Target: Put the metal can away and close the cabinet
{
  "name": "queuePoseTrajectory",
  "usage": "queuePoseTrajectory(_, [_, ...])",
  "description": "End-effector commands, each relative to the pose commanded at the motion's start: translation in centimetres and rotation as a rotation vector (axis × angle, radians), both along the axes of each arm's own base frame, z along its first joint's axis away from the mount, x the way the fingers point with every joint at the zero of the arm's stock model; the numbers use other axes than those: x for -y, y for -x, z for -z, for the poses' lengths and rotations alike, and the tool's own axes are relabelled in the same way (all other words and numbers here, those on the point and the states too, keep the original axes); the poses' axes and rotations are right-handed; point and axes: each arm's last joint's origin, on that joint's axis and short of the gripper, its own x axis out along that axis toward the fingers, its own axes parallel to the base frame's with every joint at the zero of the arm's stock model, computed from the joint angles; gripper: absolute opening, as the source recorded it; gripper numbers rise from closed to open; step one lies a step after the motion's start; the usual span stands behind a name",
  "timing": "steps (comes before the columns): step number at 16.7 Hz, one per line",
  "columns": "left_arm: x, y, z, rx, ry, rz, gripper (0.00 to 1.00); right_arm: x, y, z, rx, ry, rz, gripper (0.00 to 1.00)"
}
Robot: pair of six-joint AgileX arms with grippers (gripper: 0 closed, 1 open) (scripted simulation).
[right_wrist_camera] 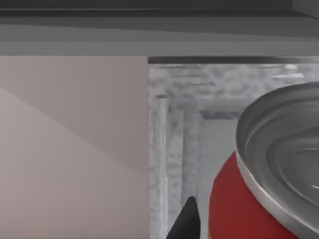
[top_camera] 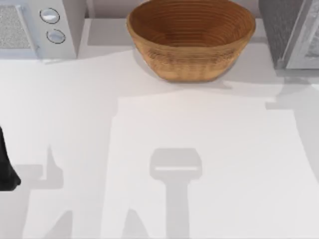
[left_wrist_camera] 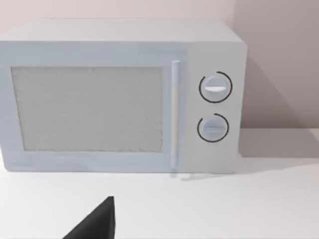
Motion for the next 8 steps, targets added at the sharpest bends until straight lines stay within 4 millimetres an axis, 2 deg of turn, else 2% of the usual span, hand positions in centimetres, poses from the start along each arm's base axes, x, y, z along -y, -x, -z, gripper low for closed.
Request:
queuePoseTrajectory(4, [0.0,0.0,0.0,0.0,0.0,0.0,1.0,-1.2,-4.1,-5.3,0.001,-0.001,-0.001,0.0])
queuePoseTrajectory(8, [0.0,0.0,0.0,0.0,0.0,0.0,1.0,-2.4,-7.4,-8.3,0.001,-0.002,-0.002,0.0])
